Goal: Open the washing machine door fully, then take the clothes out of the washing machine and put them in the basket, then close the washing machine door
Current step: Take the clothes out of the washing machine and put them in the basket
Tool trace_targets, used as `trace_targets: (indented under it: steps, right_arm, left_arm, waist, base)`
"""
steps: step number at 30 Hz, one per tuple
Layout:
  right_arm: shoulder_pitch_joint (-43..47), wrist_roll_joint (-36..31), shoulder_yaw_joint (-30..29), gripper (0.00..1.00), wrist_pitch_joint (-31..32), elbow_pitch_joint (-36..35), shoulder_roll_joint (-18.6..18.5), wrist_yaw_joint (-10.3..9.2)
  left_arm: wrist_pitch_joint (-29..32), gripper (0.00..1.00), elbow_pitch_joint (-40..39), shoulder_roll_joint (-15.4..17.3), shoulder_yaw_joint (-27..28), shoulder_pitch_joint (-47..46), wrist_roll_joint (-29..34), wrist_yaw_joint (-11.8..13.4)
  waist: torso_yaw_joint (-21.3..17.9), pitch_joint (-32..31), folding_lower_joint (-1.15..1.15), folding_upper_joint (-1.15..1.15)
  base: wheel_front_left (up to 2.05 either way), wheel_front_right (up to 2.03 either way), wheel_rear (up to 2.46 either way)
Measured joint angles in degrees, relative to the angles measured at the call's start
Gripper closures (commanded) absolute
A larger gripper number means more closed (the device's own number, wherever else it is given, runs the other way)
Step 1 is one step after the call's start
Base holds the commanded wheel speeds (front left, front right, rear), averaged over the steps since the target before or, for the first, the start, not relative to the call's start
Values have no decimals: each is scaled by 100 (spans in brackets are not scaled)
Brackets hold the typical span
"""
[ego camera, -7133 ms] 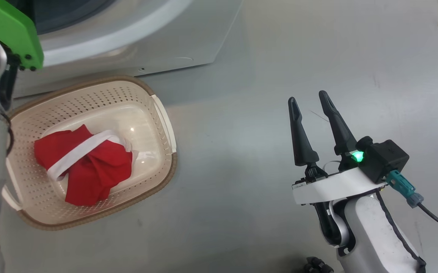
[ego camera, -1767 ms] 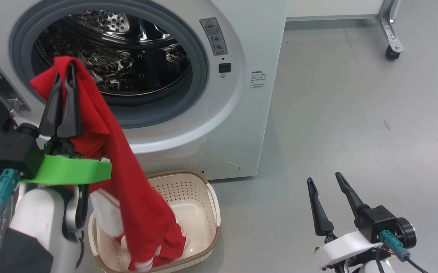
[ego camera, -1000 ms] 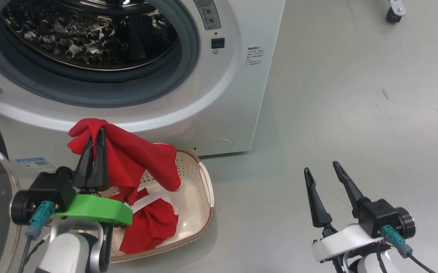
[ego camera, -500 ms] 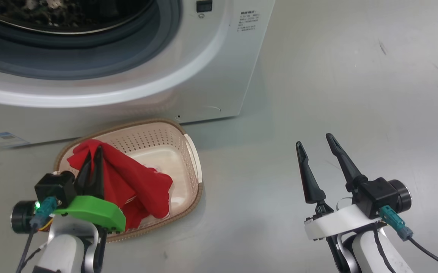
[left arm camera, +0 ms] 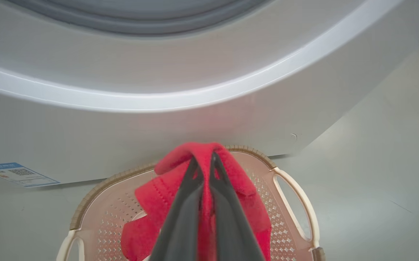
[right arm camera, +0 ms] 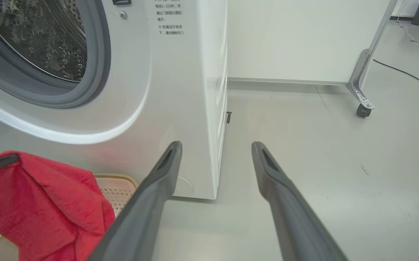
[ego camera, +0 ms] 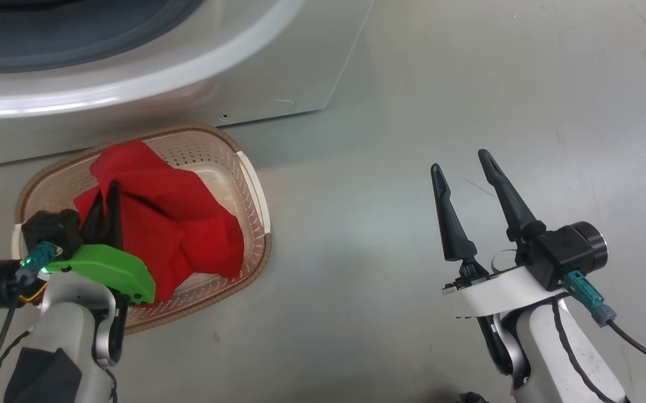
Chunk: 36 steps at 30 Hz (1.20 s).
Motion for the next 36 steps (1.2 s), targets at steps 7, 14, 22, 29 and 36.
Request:
trace_targets:
  steps: [7, 14, 22, 29, 36]
  right_arm:
    - [-221, 3, 53, 0, 0, -9, 7, 0]
    - [-343, 52, 79, 0, 0, 30, 15, -5]
    - [-395, 123, 135, 0, 0, 64, 15, -19]
    - [-484, 181, 165, 0, 0, 115, 19, -45]
    - [-486, 267, 175, 0, 0, 224, 19, -59]
  left_arm:
    - [171, 100, 816, 19, -19, -344, -35, -100]
    - [222, 100, 1563, -1, 0, -553, -168, -192]
    - [213, 100, 2083, -74, 54, -903, -286, -288]
    - [55, 0, 2414, -87, 23, -1062, -275, -315]
    - [-408, 0, 2621, -197, -24, -1064, -259, -482]
  waist:
    - [-152, 402, 0, 0]
    - [-280, 598, 0, 0]
    - [-281, 629, 0, 0]
    - [-259, 557, 0, 0]
    - [-201, 323, 0, 0]
  base:
    - [0, 0, 0]
    - [0, 0, 0]
    - [0, 0, 0]
    - [0, 0, 0]
    - [0, 0, 0]
